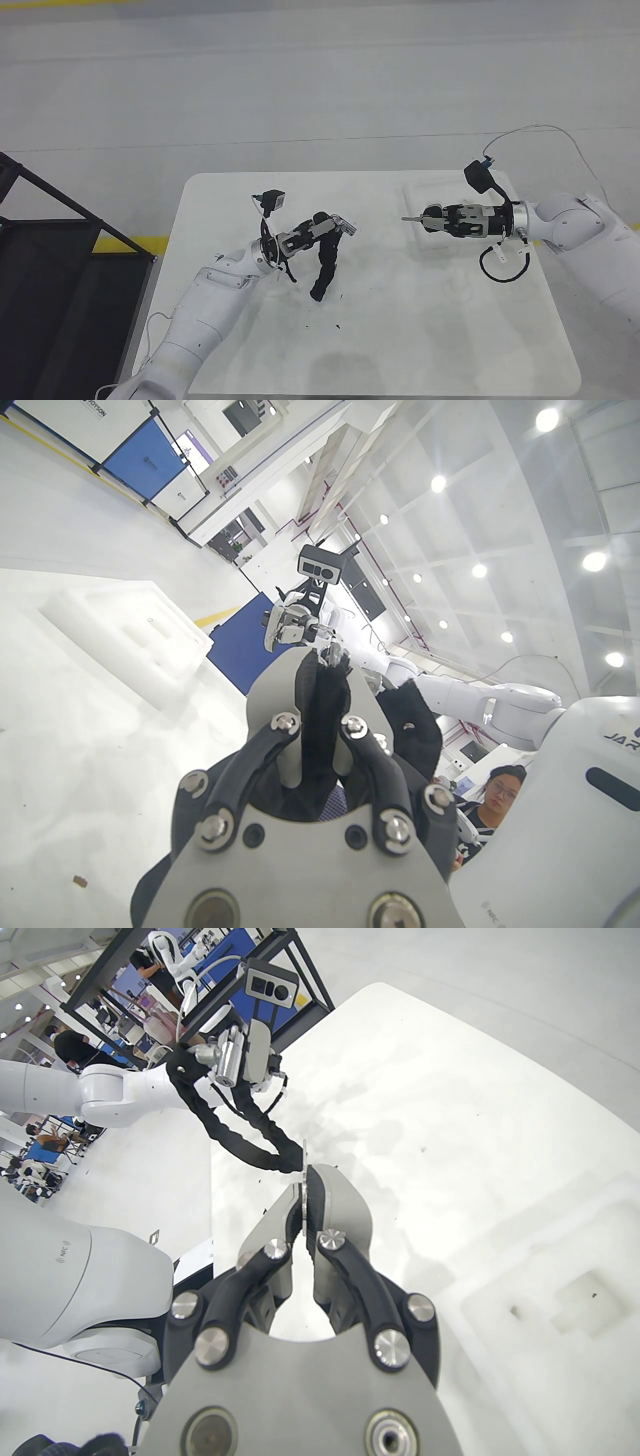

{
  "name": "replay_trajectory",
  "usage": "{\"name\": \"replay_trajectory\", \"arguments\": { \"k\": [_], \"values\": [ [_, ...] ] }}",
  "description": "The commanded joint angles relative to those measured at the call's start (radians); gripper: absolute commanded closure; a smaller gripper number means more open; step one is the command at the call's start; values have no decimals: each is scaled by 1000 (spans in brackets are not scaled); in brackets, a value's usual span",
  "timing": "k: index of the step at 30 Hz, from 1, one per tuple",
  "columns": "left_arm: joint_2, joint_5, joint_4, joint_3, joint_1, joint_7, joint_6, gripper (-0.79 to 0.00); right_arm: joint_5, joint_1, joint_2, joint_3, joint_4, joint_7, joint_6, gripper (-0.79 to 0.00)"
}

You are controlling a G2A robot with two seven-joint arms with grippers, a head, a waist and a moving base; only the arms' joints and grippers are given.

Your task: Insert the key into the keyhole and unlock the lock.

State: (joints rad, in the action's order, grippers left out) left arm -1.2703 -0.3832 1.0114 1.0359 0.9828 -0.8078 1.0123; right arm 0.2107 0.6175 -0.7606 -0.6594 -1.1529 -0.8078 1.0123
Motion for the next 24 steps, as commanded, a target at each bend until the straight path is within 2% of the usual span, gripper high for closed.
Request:
{"name": "replay_trajectory", "arguments": {
  "k": [1, 9, 13, 17, 24],
  "values": [
    [0, 0, 0, 0, 0, 0, 0, 0, 0, 0, 0, 0, 0, 0, 0, 0],
    [0, 0, 0, 0, 0, 0, 0, 0, -155, 37, -20, 6, -102, 84, -81, 0],
    [0, 0, 0, 0, 0, 0, 0, 0, -235, 64, -29, 1, -135, 151, -77, 0],
    [0, 0, 2, 1, 2, 6, -5, 0, -230, 89, -35, 1, -143, 174, -46, 0],
    [-1, -1, 40, 22, 64, 139, -44, 0, -165, 95, -43, 9, -153, 142, -7, 0]
  ]
}}
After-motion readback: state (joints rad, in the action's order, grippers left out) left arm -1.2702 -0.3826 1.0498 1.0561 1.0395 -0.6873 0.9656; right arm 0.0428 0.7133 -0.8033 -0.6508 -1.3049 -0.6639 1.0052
